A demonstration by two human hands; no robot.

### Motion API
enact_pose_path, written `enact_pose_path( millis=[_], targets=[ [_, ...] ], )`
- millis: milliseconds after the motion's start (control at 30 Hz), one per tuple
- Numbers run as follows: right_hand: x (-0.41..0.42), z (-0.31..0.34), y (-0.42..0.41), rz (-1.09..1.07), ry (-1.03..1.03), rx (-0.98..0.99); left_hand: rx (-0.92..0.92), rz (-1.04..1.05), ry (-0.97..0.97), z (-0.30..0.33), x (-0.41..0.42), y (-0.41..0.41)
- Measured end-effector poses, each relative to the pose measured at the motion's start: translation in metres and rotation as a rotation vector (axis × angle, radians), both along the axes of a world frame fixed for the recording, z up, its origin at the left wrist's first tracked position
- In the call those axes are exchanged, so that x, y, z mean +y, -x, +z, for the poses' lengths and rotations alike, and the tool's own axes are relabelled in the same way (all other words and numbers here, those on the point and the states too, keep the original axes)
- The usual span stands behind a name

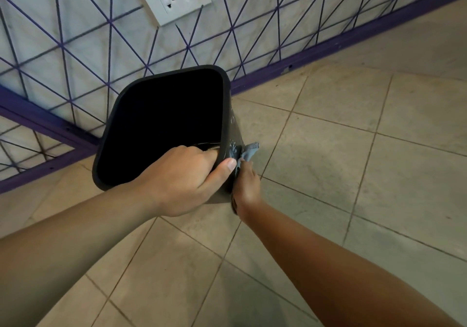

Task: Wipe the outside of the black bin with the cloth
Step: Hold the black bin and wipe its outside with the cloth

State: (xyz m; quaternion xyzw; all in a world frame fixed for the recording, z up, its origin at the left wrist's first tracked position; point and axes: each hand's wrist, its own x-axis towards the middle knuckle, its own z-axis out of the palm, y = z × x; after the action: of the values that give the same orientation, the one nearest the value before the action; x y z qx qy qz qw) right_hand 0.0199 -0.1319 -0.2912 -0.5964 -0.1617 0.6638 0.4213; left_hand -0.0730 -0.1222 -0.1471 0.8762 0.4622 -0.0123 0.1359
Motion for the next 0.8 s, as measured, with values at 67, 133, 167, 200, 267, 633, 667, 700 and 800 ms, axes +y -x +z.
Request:
enact_pose_path(
  millis=[67,133,167,200,267,633,667,700,800],
  targets=[
    [-0.014,-0.003,0.003,0.028,-0.053,-0.045,0.000,-0.002,0.009,0.000,-0.001,0.000],
    [-0.010,-0.006,0.001,0.008,-0.033,-0.055,-0.006,-0.008,0.008,0.001,-0.001,0.001],
    [-0.003,-0.006,-0.001,-0.026,0.006,-0.031,-0.008,-0.008,0.006,0.002,-0.001,0.001],
    [0.002,-0.004,-0.001,-0.056,0.037,0.005,-0.007,-0.011,0.002,0.002,-0.001,0.001],
    [-0.003,0.003,0.004,-0.064,0.003,0.045,-0.005,-0.022,-0.006,0.001,-0.002,0.002],
    [-0.030,0.001,0.008,0.008,-0.140,-0.084,-0.076,-0.061,0.011,0.000,-0.007,0.009],
    [-0.030,-0.003,0.006,0.019,-0.155,-0.115,-0.079,-0.063,0.010,0.001,-0.006,0.009],
    [-0.024,-0.008,0.004,0.013,-0.130,-0.117,-0.082,-0.057,0.009,0.001,-0.006,0.009],
    [-0.006,-0.004,0.003,-0.050,-0.009,-0.019,-0.092,-0.047,0.018,0.002,-0.005,0.008]
  ],
)
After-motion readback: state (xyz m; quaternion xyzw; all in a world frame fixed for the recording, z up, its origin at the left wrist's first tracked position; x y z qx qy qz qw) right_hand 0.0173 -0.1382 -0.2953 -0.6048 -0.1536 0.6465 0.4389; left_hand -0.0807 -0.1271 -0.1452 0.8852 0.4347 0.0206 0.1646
